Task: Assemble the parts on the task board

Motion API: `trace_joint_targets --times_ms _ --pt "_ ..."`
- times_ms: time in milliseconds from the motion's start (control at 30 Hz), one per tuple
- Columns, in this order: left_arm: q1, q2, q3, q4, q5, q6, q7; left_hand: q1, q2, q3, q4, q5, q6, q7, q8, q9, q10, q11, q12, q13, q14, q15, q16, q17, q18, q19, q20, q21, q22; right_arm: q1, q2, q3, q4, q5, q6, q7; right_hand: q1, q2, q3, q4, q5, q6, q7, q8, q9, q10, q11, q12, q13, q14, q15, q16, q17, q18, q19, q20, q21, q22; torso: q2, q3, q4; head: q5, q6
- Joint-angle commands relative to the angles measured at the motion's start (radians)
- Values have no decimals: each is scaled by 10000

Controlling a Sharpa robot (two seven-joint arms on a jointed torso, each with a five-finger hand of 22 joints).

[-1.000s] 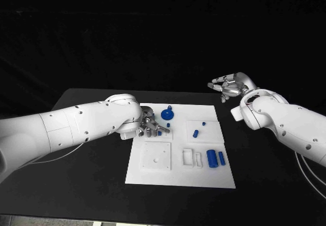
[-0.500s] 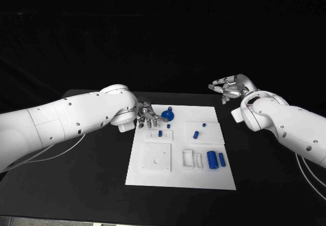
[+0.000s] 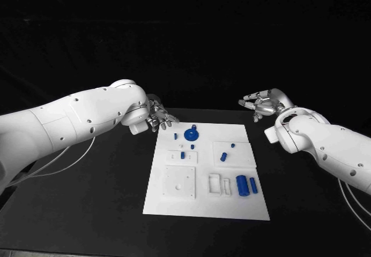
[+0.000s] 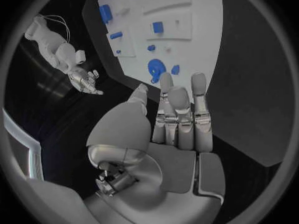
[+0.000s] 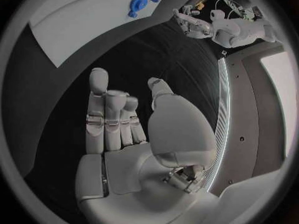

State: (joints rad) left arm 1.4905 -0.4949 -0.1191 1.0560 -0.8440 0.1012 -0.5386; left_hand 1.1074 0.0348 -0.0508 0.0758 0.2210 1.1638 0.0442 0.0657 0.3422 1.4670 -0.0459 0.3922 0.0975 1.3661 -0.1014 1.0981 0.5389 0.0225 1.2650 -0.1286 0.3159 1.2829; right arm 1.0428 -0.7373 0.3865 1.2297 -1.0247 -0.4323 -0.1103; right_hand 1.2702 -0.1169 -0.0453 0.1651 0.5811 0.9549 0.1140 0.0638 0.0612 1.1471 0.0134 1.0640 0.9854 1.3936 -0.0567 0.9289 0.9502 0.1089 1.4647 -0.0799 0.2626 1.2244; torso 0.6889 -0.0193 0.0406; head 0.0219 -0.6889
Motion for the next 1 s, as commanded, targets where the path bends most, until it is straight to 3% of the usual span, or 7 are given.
trace_joint_targets --times_ms 33,300,400,533,767,900,1000 --pt "50 304 -15 -614 201 521 280 59 -5 -59 -81 288 -141 11 11 -127 251 77 -125 -30 -111 11 -87 -53 -122 -42 81 -95 -11 -4 27 6 -27 52 43 256 7 125 -50 -78 94 -109 41 -45 -10 -307 5 -449 -470 -199 16 -501 -462 178 180 82 -339 -241 26 -9 -22 24 37" --pt "20 1230 -110 -2465 75 1341 419 -244 -242 -110 163 -299 -202 48 28 -315 210 127 -330 -15 -223 59 -94 -190 -117 -9 129 -371 1 -3 111 6 -83 97 12 354 19 171 -86 -61 147 -182 43 -41 -10 -540 -7 -873 -1355 -296 8 -617 -1089 73 343 60 -864 -892 118 -5 -137 122 153" --pt "-2 1444 -123 -2927 42 2021 376 -368 -135 -72 251 -798 -253 80 31 -313 56 180 -445 -43 -369 117 -163 -249 -121 -98 183 -514 -22 -3 142 6 -81 100 3 381 27 175 -91 -76 152 -231 49 -42 -12 -562 -3 -945 -1533 -364 19 -699 -1274 60 304 78 -981 -1042 156 12 -186 200 185" --pt "-39 1655 -129 -3356 35 2420 397 -360 -40 -50 159 -806 -287 96 30 -303 -9 205 -555 -66 -444 150 -147 -314 -104 -78 223 -695 -30 -1 160 6 -75 108 -5 418 46 166 -84 -62 168 -273 51 -44 -13 -536 -5 -1338 -2116 -474 35 -1210 -1976 -30 233 105 -1492 -1690 187 24 -215 233 212" --pt "-140 1966 -131 -3982 139 2866 421 -441 77 -137 72 -807 -713 253 38 -935 -183 323 -794 -145 -577 249 -168 -454 -64 -49 319 -1033 -23 8 216 6 -75 177 -33 558 113 156 -150 9 232 -194 55 -38 -8 -102 27 -2974 -4488 -169 161 -4013 -3505 -243 -148 251 -1969 -5208 222 17 -249 279 288" --pt "-236 2101 -133 -4237 163 3107 381 -469 141 -145 78 -817 -691 260 22 -1059 -178 314 -807 -139 -597 247 -148 -482 -67 -19 315 -1110 37 20 248 5 -73 242 -61 648 170 170 -177 -10 253 -48 61 -10 6 151 108 -4122 -6092 326 346 -6137 -4411 -288 -393 419 -1874 -8274 244 16 -267 300 304" --pt "-324 2171 -134 -4358 173 3201 399 -477 166 -148 83 -824 -682 258 23 -1093 -172 310 -804 -136 -596 246 -128 -482 -65 -5 314 -1125 64 33 265 5 -67 289 -83 708 169 208 -169 13 266 -64 110 -34 -2 96 179 -4541 -6527 155 443 -6777 -4688 -343 -657 537 -1926 -9063 257 16 -274 282 316"
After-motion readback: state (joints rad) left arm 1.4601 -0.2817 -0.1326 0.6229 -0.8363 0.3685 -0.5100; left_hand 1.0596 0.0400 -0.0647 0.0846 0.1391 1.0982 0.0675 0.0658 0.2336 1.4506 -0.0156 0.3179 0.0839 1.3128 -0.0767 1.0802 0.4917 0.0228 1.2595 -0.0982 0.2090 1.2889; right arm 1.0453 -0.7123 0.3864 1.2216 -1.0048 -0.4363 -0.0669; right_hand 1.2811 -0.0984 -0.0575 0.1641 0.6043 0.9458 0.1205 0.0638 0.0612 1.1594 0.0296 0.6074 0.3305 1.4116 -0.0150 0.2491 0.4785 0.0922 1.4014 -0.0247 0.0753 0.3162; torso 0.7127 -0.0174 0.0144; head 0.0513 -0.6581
